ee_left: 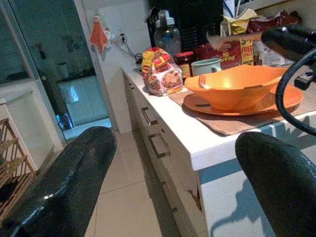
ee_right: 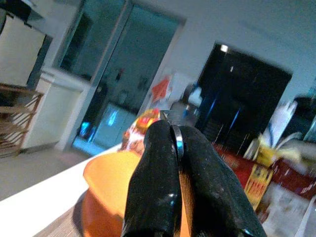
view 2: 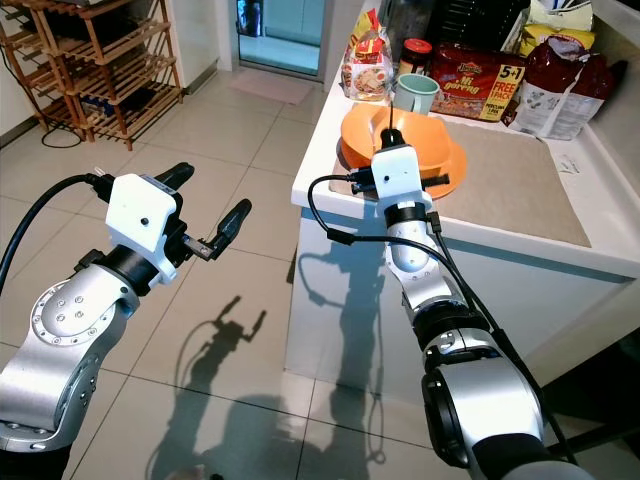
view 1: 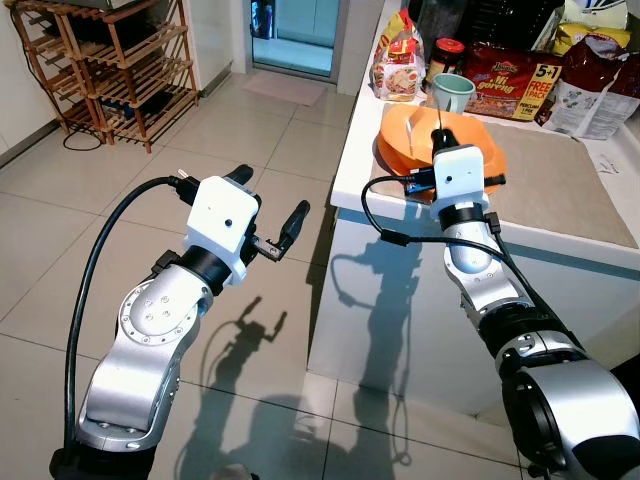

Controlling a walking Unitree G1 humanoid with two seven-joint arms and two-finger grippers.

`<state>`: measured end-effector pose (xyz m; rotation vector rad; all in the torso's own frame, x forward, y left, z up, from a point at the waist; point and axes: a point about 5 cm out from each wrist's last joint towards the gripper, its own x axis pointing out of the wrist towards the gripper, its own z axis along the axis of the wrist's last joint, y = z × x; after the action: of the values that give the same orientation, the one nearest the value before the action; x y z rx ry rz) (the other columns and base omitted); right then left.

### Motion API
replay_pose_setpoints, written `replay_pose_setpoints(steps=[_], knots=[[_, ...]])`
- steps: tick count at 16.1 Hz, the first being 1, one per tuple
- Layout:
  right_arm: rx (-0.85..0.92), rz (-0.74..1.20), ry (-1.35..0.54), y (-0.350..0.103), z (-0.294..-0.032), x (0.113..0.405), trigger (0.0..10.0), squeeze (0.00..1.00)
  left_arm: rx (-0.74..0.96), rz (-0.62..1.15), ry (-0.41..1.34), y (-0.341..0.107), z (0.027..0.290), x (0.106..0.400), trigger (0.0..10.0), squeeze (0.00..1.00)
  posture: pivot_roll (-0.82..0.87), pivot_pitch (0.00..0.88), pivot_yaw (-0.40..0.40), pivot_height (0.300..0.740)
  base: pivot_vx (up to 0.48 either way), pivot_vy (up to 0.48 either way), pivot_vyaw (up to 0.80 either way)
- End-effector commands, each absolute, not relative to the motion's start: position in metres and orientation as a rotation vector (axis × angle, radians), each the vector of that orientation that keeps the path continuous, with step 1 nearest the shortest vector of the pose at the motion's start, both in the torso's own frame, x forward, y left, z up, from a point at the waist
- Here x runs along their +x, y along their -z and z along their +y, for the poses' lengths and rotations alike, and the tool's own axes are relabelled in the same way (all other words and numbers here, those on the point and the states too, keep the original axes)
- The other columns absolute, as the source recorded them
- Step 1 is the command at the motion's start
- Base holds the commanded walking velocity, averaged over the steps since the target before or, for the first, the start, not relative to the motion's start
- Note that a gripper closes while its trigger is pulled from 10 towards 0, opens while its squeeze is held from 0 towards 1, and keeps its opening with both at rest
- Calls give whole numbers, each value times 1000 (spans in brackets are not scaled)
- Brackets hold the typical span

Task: Setting the table

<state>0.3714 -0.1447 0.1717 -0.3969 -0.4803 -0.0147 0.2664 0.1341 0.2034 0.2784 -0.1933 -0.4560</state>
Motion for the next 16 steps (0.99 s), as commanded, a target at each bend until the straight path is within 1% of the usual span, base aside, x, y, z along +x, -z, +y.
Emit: replay_pose_setpoints(steps=[1, 3, 4, 5, 7, 9, 11, 13, 16], knots=[[-437, -530, 30, -176, -150, 368, 0, 0, 283, -202, 467, -203, 131, 268, 10000, 0, 125, 0, -114, 740, 0, 0, 0], [-440, -541, 25, -174, -152, 366, 0, 0, 280, -201, 472, -203, 129, 267, 10000, 0, 120, 0, -111, 740, 0, 0, 0], [-351, -518, 49, -172, -157, 366, 0, 0, 279, -201, 473, -203, 129, 267, 10000, 0, 119, 0, -110, 740, 0, 0, 0], [-315, -513, 59, -172, -159, 366, 0, 0, 279, -201, 473, -203, 129, 267, 10000, 0, 119, 0, -110, 740, 0, 0, 0], [-143, -513, 58, -176, -159, 366, 0, 0, 280, -201, 474, -203, 130, 267, 10000, 0, 118, 0, -104, 740, 0, 0, 0], [-96, -530, 41, -178, -158, 365, 0, 0, 282, -200, 475, -204, 131, 267, 10000, 0, 121, 0, -99, 740, 0, 0, 0], [40, -539, 28, -180, -157, 364, 0, 0, 288, -197, 476, -205, 132, 268, 10000, 0, 128, 0, -93, 740, 0, 0, 0], [124, -537, 11, -178, -156, 361, 0, 0, 294, -194, 477, -205, 132, 267, 10000, 0, 128, 0, -89, 740, 0, 0, 0], [195, -537, 11, -176, -155, 357, 0, 0, 297, -189, 483, -205, 132, 267, 10000, 0, 131, 0, -85, 740, 0, 0, 0]])
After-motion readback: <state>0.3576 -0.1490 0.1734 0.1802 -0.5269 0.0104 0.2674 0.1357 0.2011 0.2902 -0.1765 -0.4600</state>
